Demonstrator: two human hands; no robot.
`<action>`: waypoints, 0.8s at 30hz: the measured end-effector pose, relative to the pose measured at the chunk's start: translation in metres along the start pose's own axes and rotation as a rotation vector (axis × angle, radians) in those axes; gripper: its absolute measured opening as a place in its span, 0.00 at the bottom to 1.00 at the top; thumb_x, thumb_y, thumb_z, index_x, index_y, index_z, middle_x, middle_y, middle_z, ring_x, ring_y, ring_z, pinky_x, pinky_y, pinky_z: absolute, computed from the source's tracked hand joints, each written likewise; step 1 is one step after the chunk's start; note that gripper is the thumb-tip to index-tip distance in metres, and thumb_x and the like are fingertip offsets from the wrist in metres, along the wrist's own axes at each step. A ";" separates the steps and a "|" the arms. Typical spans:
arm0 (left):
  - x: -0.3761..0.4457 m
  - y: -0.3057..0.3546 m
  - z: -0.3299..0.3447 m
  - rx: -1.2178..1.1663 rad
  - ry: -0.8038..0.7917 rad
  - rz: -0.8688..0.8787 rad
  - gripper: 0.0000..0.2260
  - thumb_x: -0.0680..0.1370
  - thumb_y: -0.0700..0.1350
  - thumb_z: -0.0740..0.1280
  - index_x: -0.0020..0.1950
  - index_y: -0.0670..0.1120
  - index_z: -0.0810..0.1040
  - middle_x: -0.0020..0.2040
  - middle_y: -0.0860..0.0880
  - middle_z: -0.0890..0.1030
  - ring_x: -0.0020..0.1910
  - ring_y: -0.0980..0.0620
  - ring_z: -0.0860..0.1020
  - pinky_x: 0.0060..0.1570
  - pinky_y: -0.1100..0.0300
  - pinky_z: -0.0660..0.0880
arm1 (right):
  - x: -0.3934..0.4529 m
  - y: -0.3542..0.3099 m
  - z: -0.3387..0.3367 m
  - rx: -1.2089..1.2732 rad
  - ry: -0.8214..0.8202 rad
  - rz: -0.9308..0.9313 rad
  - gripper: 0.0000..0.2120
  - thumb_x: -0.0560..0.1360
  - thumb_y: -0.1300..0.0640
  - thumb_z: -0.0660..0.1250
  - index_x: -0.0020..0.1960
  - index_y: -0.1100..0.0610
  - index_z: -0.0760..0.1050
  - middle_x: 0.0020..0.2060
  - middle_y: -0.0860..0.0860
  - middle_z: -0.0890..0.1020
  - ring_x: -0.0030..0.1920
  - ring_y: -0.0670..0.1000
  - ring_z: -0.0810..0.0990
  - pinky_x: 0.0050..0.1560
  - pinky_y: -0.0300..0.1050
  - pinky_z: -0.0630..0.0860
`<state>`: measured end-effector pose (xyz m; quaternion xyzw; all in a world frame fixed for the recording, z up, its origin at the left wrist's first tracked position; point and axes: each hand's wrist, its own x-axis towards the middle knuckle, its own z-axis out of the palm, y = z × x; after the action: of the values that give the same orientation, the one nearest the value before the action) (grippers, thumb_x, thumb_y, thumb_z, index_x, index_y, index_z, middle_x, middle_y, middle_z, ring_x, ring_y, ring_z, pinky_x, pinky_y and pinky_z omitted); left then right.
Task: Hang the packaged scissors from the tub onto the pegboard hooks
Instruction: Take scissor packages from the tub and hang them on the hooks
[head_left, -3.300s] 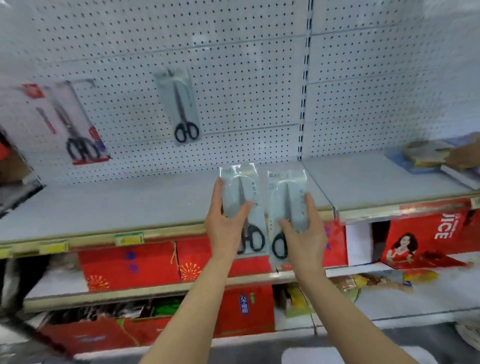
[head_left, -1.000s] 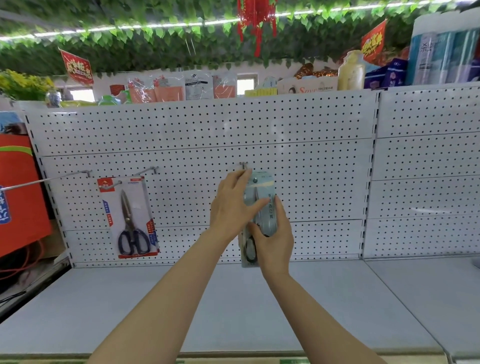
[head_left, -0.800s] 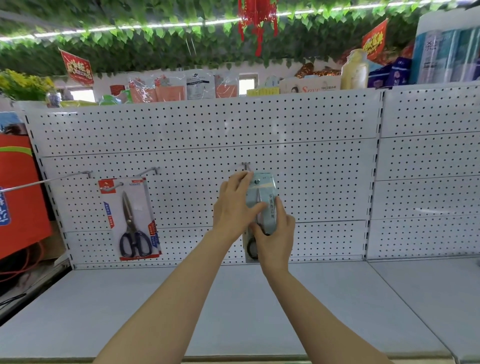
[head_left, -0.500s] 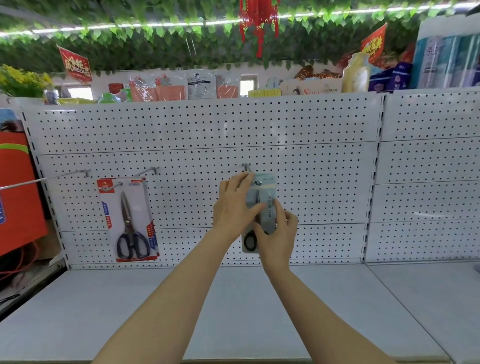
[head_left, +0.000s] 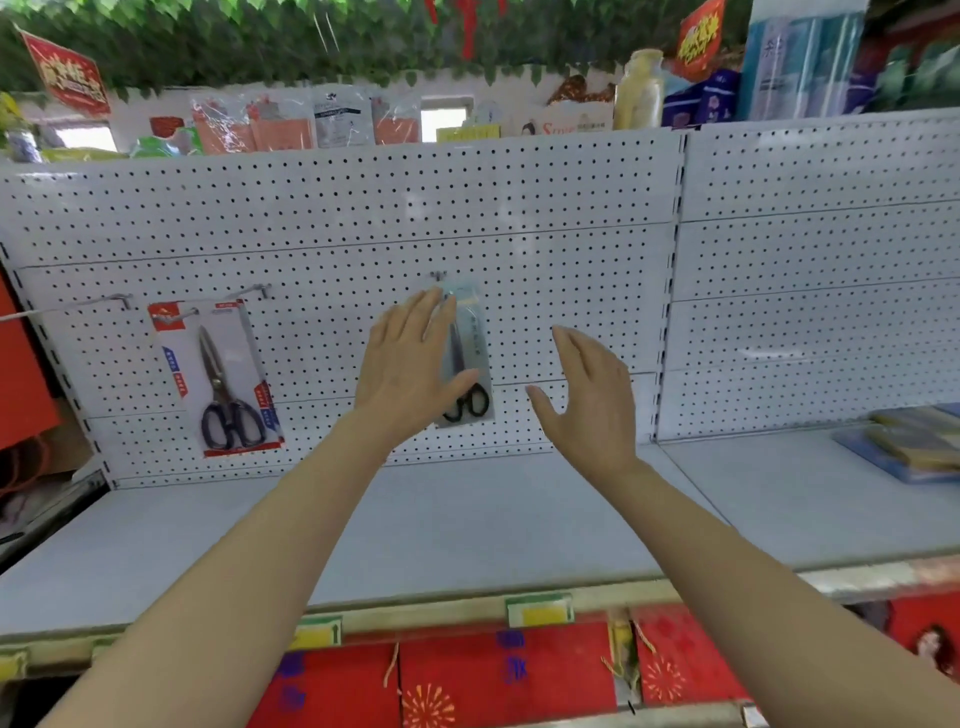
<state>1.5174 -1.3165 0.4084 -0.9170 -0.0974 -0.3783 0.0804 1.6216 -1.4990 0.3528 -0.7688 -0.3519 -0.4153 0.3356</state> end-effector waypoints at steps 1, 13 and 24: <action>-0.007 0.011 -0.005 0.020 0.016 0.032 0.38 0.76 0.63 0.62 0.80 0.46 0.54 0.80 0.47 0.55 0.78 0.47 0.51 0.76 0.49 0.46 | -0.005 0.006 -0.016 -0.033 0.011 -0.047 0.29 0.75 0.49 0.68 0.71 0.61 0.68 0.66 0.56 0.74 0.66 0.58 0.72 0.67 0.54 0.67; -0.152 0.250 0.063 -0.233 -0.133 0.191 0.33 0.75 0.55 0.64 0.76 0.41 0.63 0.76 0.43 0.65 0.75 0.41 0.62 0.74 0.45 0.54 | -0.183 0.116 -0.157 -0.329 -0.162 -0.034 0.28 0.72 0.52 0.66 0.67 0.66 0.71 0.61 0.62 0.76 0.61 0.64 0.75 0.62 0.59 0.69; -0.384 0.415 0.174 -0.508 -0.628 0.288 0.26 0.68 0.42 0.75 0.64 0.39 0.75 0.60 0.42 0.77 0.56 0.41 0.76 0.52 0.50 0.75 | -0.436 0.197 -0.215 -0.517 -0.530 0.304 0.27 0.72 0.53 0.67 0.67 0.65 0.71 0.59 0.59 0.77 0.59 0.60 0.72 0.60 0.55 0.67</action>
<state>1.4674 -1.7248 -0.0165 -0.9826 0.1082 -0.0776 -0.1295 1.5189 -1.8915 0.0193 -0.9518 -0.1922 -0.2230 0.0863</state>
